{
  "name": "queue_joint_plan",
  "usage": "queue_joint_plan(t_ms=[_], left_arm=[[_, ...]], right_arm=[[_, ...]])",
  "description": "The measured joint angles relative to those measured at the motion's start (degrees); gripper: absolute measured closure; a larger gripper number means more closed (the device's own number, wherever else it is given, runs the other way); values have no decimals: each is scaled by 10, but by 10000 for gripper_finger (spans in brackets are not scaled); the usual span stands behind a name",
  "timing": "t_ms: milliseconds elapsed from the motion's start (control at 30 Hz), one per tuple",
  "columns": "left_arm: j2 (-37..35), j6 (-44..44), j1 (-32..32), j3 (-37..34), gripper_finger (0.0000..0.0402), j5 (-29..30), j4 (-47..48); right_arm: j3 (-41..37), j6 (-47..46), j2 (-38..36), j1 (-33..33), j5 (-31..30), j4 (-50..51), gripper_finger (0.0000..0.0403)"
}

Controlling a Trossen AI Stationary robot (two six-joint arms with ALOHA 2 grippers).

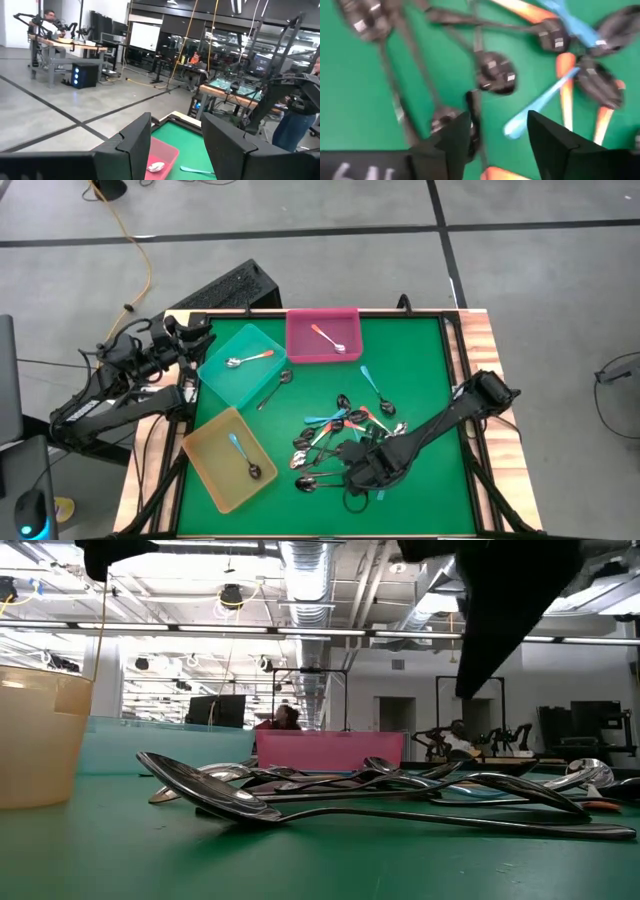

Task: Sort silverware by color (type)
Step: Put the blue spoon into the orange bin

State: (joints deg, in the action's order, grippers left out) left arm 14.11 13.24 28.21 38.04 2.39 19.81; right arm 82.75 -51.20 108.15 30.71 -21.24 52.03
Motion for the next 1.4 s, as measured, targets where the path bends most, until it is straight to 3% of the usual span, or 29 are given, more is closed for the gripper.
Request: queue_joint_plan(t_ms=[167, 367, 600, 767, 1000, 1133, 1400], left_arm=[[0, 0, 0, 0, 243, 22, -12], [0, 0, 0, 0, 243, 29, -18], [0, 0, 0, 0, 243, 26, -17], [0, 0, 0, 0, 243, 25, -17], [0, 0, 0, 0, 243, 20, -12], [0, 0, 0, 0, 243, 20, -12], [0, -1, 0, 0, 243, 20, -12]], right_arm=[[-120, -61, -63, -16, -12, -110, 173], [-210, -75, -120, -60, -10, -159, 173], [-223, -36, -112, -88, -3, -235, 173], [-223, -33, -76, -116, -21, -235, 173], [-223, -23, -59, -157, 31, -226, 173], [-222, -14, -94, -171, 36, -183, 173], [-222, -38, -188, -212, 4, 21, 173]])
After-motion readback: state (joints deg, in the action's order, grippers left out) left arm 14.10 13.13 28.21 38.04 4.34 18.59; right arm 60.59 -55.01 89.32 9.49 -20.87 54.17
